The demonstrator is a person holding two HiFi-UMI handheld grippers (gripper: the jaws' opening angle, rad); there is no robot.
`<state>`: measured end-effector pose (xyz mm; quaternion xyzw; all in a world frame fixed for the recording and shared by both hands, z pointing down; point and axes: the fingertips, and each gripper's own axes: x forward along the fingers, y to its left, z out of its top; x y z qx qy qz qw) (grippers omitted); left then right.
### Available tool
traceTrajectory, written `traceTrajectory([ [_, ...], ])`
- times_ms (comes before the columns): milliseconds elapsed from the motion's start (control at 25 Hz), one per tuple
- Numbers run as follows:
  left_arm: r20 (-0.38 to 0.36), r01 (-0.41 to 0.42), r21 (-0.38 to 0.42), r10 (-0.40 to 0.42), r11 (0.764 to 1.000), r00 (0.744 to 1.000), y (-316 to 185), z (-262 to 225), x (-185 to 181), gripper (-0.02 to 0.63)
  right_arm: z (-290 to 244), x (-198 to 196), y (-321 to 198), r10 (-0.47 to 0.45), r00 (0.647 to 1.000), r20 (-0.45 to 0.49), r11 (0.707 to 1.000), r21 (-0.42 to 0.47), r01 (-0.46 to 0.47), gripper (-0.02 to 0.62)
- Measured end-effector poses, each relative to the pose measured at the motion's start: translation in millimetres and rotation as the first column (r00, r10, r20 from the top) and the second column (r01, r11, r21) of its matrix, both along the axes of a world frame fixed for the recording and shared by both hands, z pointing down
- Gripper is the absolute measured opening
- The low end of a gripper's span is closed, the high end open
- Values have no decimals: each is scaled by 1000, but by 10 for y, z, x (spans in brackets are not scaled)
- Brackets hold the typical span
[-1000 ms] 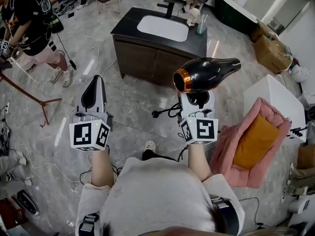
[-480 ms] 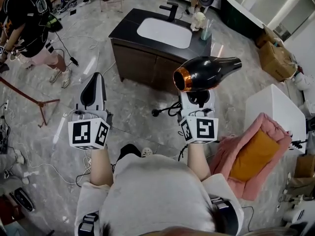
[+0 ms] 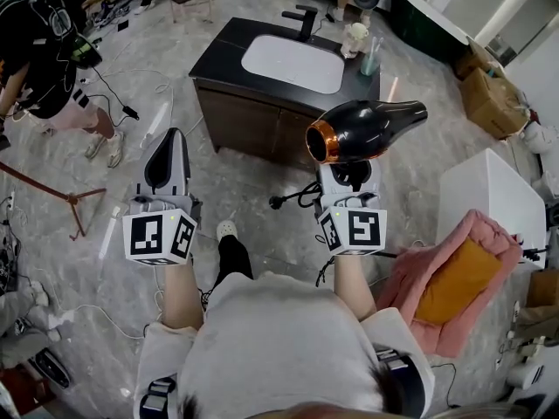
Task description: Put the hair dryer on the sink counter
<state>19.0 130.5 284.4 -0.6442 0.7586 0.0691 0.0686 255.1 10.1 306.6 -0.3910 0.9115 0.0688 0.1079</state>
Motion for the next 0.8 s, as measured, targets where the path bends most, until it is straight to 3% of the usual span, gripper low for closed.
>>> traceTrajectory([
  [800, 22, -103, -2, 103, 995, 994, -1545, -184, -1683, 9, -121, -1535, -1331, 122, 993, 5, 993, -3, -122, 250],
])
